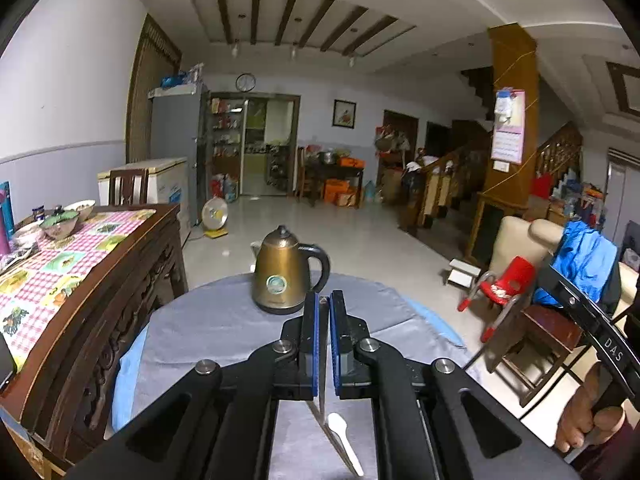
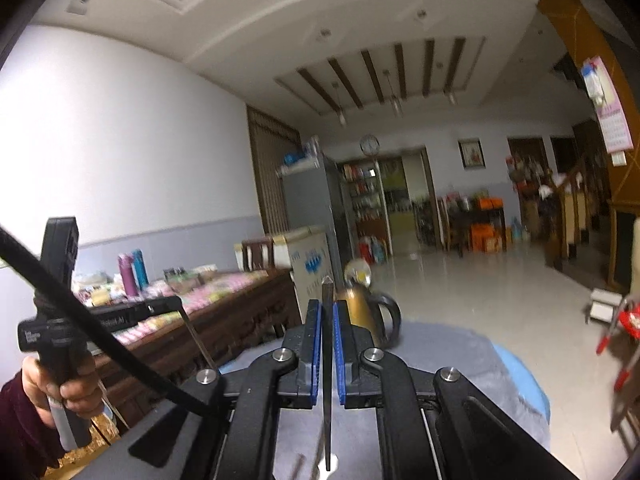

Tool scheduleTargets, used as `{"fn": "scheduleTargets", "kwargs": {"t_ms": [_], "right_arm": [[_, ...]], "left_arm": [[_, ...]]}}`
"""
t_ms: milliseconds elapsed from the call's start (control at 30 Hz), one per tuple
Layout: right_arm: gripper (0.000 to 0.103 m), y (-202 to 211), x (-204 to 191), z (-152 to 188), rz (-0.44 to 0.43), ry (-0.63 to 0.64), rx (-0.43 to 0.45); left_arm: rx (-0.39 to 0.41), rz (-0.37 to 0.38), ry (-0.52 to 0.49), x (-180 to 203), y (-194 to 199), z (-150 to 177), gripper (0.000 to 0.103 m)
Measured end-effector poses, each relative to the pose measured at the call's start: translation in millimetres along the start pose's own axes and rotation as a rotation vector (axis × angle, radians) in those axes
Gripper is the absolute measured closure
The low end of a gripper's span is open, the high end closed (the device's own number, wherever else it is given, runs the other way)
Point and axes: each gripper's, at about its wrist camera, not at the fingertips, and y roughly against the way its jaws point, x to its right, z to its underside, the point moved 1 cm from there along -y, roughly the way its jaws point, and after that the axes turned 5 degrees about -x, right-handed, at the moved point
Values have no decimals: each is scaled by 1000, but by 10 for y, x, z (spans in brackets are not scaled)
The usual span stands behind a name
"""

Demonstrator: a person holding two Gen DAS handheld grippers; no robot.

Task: Organize utensils
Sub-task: 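Lift both held chopsticks and carry them over the metal cup, then insert the chopsticks into the metal cup and open both grippers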

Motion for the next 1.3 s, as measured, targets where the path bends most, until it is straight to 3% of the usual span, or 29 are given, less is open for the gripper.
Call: {"fn": "scheduleTargets", "kwargs": {"t_ms": [167,333,467,733,1067,1300], "right_arm": [[96,215,-263,-87,-55,28,77],[96,322,-457,-33,-106,41,80],[96,338,-506,66,-121,37,37],[96,193,-453,434,-155,-26,-110],[96,14,-479,804,-151,-7,-210],[96,-122,-363,1020,-128,-26,-304]], "left_arm": [[7,39,-45,188,267,71,98],[-69,58,-67,324,273,239,98],[-130,51,-70,357,216,396,98],[-120,52,-55,413,287,438,98],[-126,73,-66,452,367,480,98],[-260,76,-26,392,67,709,98]]}}
